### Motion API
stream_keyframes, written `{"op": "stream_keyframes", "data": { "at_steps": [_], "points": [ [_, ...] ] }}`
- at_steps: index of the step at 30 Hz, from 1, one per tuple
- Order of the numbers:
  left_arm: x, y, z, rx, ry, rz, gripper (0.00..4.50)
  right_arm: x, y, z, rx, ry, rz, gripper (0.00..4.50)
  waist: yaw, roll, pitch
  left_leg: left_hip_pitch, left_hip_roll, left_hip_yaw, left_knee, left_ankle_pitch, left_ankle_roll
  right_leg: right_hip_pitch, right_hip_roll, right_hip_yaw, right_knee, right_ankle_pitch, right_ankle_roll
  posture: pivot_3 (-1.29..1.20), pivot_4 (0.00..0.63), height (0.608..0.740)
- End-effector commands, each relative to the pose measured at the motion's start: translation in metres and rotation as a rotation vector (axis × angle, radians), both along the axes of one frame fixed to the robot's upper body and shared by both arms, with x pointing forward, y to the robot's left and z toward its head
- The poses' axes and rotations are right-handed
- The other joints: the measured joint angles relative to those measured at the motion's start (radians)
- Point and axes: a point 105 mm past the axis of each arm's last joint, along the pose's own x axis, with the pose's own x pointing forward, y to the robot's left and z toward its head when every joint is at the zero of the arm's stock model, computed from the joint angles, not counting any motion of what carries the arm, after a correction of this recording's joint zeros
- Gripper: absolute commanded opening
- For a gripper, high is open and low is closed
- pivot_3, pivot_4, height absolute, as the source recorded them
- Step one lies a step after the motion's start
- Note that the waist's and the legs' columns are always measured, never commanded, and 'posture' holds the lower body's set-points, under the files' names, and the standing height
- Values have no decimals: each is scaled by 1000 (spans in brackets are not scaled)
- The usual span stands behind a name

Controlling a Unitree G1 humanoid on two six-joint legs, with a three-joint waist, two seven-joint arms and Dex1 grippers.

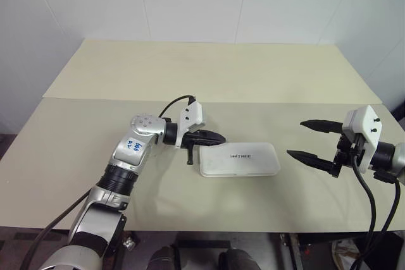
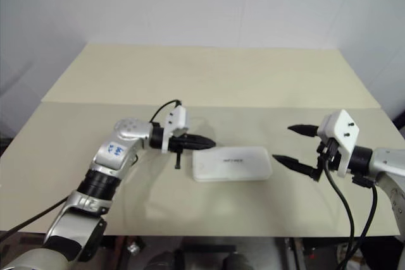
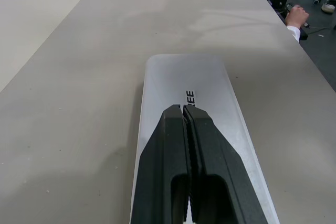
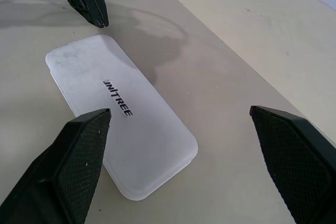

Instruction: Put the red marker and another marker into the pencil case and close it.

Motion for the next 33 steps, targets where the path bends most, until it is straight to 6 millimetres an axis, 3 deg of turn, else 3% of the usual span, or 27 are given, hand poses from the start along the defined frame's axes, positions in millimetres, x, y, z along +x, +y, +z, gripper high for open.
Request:
{"op": "stream_keyframes", "data": {
  "at_steps": [1, 12, 17, 20, 23, 26, 29, 33],
  "points": [
    [-2, 97, 46, -103, -44, 132, 666, 8, 3, 9, -4, -5, 41, 4500, -1, 0, 0, 0, 0, 0, 0, 0, 0, 0, 0, 0, 0, 0, 0, 0, 0, 740],
    [-4, 102, 67, -229, -151, 214, 4325, 11, 2, 10, -11, 1, 52, 4500, -1, 0, 0, 0, 0, 0, -1, 0, 0, 0, 0, 0, 0, 0, 0, 0, 0, 740],
    [-3, 111, 84, -303, -185, 257, 4440, 13, 2, 9, -12, 7, 55, 4500, -1, 0, 0, 0, 0, 0, -1, 0, 0, 0, 0, 0, 0, 0, 0, 0, 0, 740],
    [0, 115, 95, -358, -210, 304, 4440, 18, -1, 8, -13, 5, 47, 4500, 4, 24, -61, -10, 0, -1, 1, 1, -4, -7, 1, -6, 1, -1, 2, 0, 0, 740],
    [0, 116, 98, -371, -222, 304, 4440, 22, 0, 11, -16, -12, 43, 4500, 4, 36, -74, -5, -2, 2, 5, -2, -5, -5, 4, -1, 1, -5, 6, 0, 0, 740],
    [1, 117, 96, -363, -221, 318, 4440, 23, 3, 13, -12, -18, 43, 4500, 1, 38, -79, 0, -3, 3, 7, -2, -4, -2, 5, 1, 3, -4, 6, 0, 0, 740],
    [-5, 117, 82, -318, -209, 329, 4440, 14, 15, 1, 6, 25, 89, 4500, -2, 37, -84, 0, -3, 4, 6, -4, 1, -2, 5, 1, 2, 1, 5, 0, 0, 740],
    [-8, 117, 85, -317, -216, 326, 4440, 19, 23, -1, 24, 5, 104, 4500, -5, 38, -93, 1, -2, 6, 6, -6, 5, -2, 3, 1, 2, 4, 3, 0, 0, 740]
  ]
}}
